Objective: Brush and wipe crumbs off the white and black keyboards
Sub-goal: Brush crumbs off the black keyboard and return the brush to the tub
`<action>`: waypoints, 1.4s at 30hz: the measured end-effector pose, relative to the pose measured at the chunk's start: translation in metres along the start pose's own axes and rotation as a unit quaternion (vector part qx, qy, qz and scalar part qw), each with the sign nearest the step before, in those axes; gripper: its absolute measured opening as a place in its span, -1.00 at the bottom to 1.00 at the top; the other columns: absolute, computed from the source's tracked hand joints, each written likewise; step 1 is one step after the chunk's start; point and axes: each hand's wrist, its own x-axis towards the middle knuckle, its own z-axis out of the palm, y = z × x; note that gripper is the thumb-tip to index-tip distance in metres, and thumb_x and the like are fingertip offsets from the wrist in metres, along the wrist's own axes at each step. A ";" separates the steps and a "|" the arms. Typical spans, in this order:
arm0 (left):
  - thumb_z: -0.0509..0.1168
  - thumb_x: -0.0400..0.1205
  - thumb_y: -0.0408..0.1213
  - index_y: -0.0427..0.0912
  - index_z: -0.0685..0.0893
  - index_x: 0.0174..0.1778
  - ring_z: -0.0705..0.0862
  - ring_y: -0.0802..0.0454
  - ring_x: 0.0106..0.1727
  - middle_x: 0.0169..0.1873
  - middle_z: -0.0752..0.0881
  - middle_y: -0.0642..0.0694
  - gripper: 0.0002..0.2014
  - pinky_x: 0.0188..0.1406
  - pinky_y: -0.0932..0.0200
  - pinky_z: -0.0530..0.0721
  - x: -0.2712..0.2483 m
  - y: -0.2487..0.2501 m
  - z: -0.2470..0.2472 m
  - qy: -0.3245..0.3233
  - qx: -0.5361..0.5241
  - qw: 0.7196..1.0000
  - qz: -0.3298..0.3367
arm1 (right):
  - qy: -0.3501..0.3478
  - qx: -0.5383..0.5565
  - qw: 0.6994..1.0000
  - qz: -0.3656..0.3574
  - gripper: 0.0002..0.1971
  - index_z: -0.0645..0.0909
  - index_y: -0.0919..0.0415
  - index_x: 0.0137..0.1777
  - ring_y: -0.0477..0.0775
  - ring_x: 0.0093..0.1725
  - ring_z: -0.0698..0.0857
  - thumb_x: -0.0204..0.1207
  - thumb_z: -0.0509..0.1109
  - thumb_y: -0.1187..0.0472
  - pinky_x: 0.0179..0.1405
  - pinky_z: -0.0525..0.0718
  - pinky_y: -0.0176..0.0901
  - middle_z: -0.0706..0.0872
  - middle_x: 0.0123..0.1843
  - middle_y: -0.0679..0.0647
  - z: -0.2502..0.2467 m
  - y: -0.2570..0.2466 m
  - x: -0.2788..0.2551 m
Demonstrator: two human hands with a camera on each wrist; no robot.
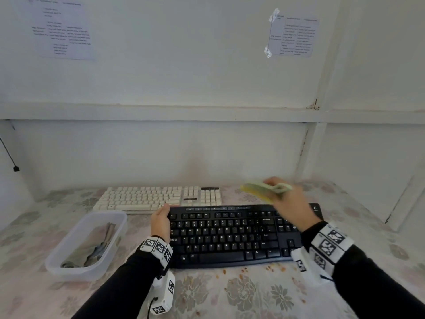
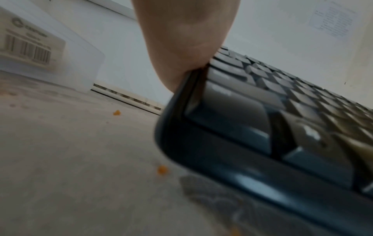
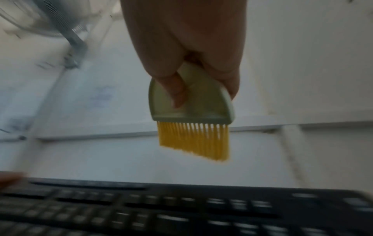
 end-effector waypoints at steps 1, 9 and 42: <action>0.18 0.64 -0.08 -0.39 0.68 0.19 0.64 -0.32 0.25 0.18 0.69 -0.39 -0.56 0.38 -0.31 0.50 -0.006 0.005 0.001 -0.003 -0.002 1.000 -0.001 | -0.041 0.032 0.999 -0.014 -0.80 0.60 0.09 0.14 0.07 -0.38 0.67 0.54 0.37 0.28 -0.49 0.65 -0.34 0.68 -0.18 -0.10 0.014 -0.014 -0.001; 0.04 0.73 -0.40 -0.10 0.65 -0.42 0.58 0.14 -0.31 -0.62 0.68 0.19 -0.56 -0.18 0.21 0.49 -0.032 0.027 0.007 -0.033 0.029 0.997 0.056 | -0.215 0.022 0.971 -0.105 -0.76 0.59 0.13 0.21 -0.17 -0.46 0.52 0.60 0.27 0.35 -0.49 0.56 -0.42 0.64 -0.14 0.00 0.118 -0.083 -0.001; 0.06 0.74 -0.29 -0.26 0.73 -0.26 0.67 -0.14 -0.29 -0.37 0.71 -0.20 -0.62 -0.09 -0.02 0.64 -0.031 0.023 0.009 0.010 0.033 0.999 0.039 | -0.083 -0.175 0.978 0.076 -0.56 0.39 -0.07 -0.46 -0.17 -0.45 0.46 0.51 0.27 0.47 -0.58 0.38 -0.44 0.51 -0.46 -0.09 -0.013 0.080 -0.006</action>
